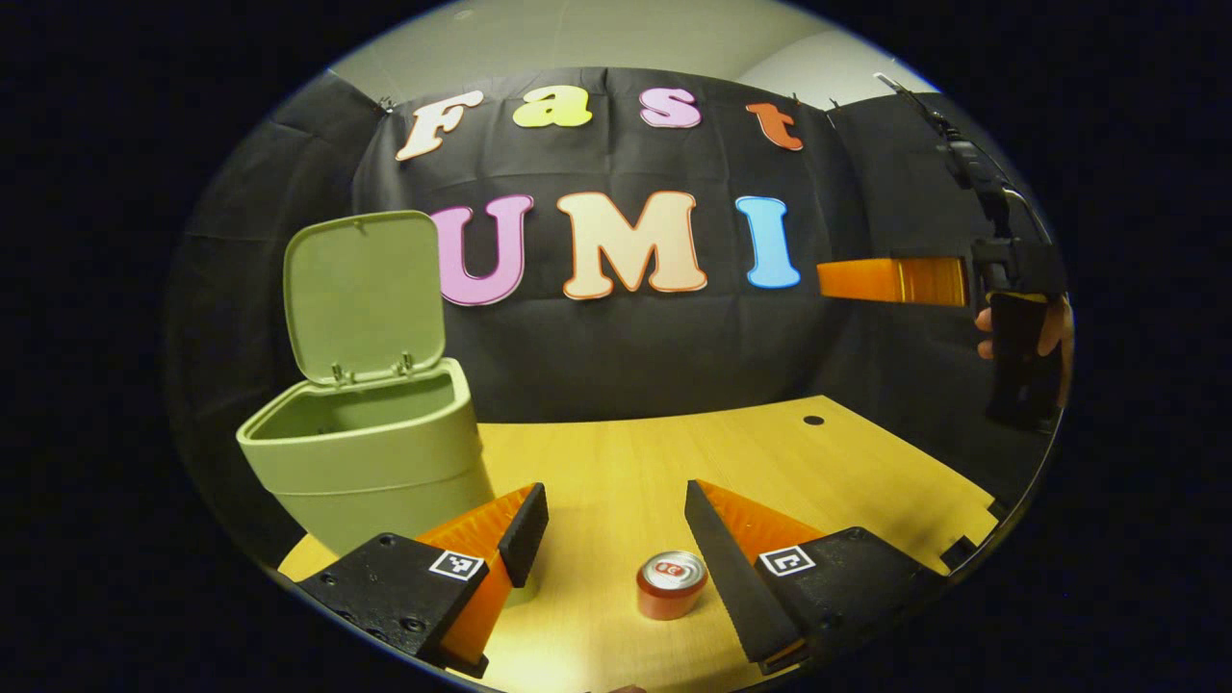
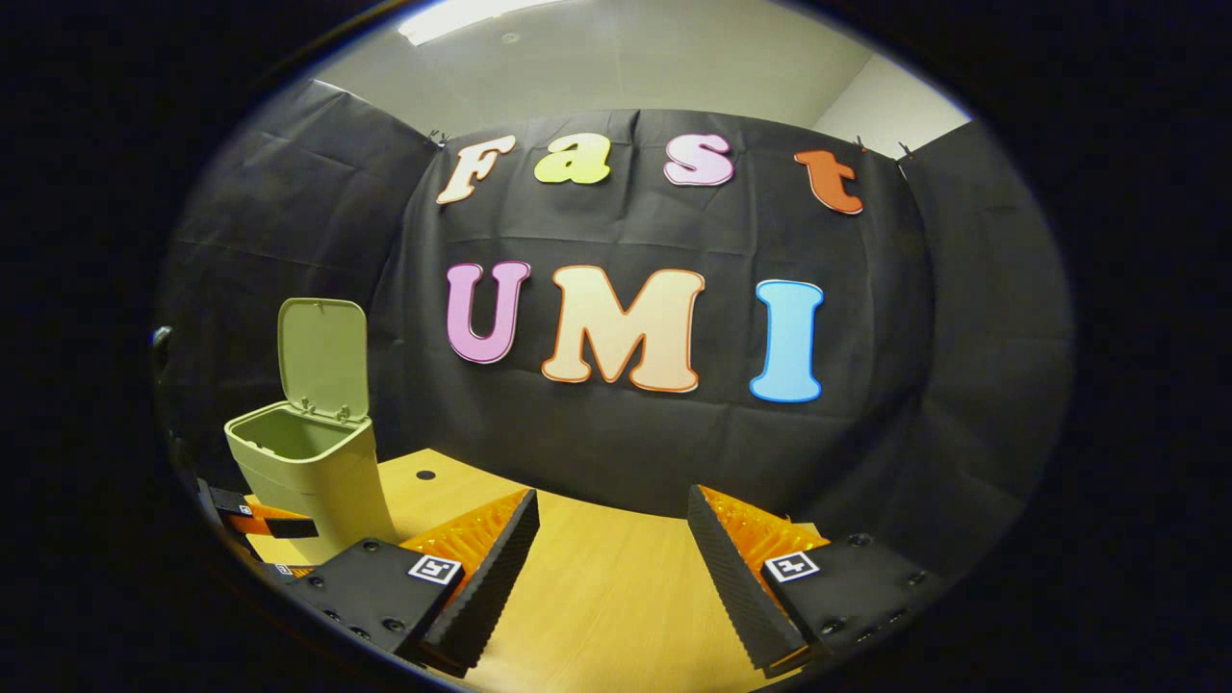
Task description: Press the lid of the desktop garbage bin to open it, pick up the crumpled paper on the desktop and throw it into the bin, then pick up the pop can on the desktop and drop it into the bin, and finally close the garbage bin lid.
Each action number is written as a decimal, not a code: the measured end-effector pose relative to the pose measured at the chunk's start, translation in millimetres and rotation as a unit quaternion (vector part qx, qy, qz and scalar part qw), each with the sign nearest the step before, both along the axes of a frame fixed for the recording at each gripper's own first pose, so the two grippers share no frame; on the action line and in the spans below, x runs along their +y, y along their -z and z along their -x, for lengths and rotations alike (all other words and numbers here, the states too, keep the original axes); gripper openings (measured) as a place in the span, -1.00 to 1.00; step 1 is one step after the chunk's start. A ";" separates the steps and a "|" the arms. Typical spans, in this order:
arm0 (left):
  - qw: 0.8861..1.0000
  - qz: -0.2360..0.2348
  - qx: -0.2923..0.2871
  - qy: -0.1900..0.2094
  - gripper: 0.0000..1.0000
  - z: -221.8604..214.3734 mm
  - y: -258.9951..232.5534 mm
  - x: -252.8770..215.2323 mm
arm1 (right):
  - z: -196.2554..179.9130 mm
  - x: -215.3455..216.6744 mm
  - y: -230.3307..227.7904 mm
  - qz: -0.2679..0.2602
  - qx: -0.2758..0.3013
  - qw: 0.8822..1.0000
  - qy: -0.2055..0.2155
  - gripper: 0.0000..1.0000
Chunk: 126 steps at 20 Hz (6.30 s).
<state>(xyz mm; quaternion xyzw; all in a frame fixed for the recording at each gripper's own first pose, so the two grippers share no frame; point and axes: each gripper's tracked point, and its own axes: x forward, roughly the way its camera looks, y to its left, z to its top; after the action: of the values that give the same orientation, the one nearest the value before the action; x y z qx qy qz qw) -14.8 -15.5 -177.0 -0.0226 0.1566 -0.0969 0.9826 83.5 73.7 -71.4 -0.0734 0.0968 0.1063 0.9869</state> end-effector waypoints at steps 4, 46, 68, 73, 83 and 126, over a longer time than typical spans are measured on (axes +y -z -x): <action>0.999 -0.001 0.031 0.020 0.77 -1.2 29.8 -21.6 | 8.4 -30.8 11.2 0.010 0.016 1.000 0.025 1.00; 0.999 0.004 -0.037 0.018 0.53 -75.8 -43.9 -17.5 | 68.8 -65.1 81.4 0.006 0.100 0.994 0.038 0.97; 0.979 -0.024 -0.071 -0.188 0.53 -94.7 -83.8 180.6 | 60.7 -42.4 102.1 -0.002 0.127 0.992 0.002 0.97; 0.974 -0.027 -0.052 -0.220 0.56 -85.2 -65.6 207.6 | 58.7 -30.7 103.8 0.005 0.129 0.992 -0.010 0.97; 0.963 -0.043 -0.129 -0.234 0.94 -99.6 -156.0 238.0 | 59.4 -20.9 99.9 0.009 0.121 0.993 -0.003 0.96; 0.978 0.011 -0.007 -0.208 0.97 -74.0 -130.5 217.2 | 72.9 1.8 127.3 0.005 0.160 0.986 -0.045 0.96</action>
<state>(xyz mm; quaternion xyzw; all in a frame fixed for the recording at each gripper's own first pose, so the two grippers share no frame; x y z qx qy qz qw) 59.2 201.7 -46.4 -0.0646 0.1409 0.1082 0.9820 10.6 75.5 -198.7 -0.0650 0.2510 0.1600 0.9525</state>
